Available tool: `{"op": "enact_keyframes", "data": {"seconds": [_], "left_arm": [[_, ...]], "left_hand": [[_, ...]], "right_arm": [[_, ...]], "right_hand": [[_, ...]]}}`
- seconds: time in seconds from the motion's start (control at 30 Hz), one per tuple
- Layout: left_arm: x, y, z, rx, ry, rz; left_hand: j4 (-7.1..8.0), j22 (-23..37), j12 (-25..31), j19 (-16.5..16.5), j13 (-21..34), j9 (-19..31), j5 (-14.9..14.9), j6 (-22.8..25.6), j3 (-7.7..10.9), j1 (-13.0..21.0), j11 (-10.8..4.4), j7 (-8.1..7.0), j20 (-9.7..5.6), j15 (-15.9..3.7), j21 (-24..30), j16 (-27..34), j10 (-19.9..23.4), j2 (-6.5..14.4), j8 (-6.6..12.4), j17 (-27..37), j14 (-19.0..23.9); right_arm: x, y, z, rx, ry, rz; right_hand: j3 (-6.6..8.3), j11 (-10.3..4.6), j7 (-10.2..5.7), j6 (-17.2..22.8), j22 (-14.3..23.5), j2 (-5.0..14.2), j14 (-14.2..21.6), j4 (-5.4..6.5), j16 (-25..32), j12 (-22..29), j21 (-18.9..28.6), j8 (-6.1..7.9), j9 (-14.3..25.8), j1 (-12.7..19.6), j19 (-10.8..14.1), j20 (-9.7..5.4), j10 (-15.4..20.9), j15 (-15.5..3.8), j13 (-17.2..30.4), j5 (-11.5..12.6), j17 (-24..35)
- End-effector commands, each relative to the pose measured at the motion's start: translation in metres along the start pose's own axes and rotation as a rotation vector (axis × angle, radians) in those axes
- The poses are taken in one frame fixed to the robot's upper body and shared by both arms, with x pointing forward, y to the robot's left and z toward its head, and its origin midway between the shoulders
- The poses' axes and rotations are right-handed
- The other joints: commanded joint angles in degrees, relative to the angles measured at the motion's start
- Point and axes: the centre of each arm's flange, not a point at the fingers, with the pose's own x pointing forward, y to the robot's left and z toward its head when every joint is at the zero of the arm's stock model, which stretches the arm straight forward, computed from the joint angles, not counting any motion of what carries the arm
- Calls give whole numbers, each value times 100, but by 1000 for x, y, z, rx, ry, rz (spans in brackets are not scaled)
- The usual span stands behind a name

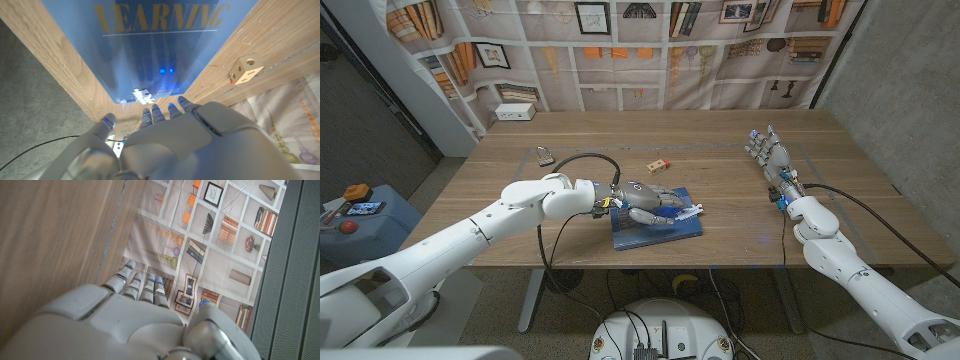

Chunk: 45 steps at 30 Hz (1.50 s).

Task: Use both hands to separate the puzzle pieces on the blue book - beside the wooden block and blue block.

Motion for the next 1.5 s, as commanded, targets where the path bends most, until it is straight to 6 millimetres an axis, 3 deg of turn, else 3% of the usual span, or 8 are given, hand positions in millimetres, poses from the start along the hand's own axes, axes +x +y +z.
{"op": "enact_keyframes", "data": {"seconds": [0.03,1.5], "left_arm": [[7,-5,0,0,-7,-30],[15,-1,-3,-1,8,-78]], "left_hand": [[-25,8,-1,-1171,9,13,21,82,13,-4,-22,3,-609,-444,44,23,85,767,15,-5,-784],[-50,-2,54,-1048,11,11,23,765,84,16,25,88,-521,-477,99,26,704,743,53,-30,-470]], "right_arm": [[-3,-3,1,-2,-4,-2],[-3,-11,4,-18,-13,14]], "right_hand": [[49,-11,16,41,29,10,-7,-14,37,-12,-6,-1,15,-45,40,-25,-7,-8,2,-18,-11],[103,-22,8,46,30,1,-9,-18,50,-13,-38,-2,15,-85,52,-26,-14,-7,1,-26,-95]]}}
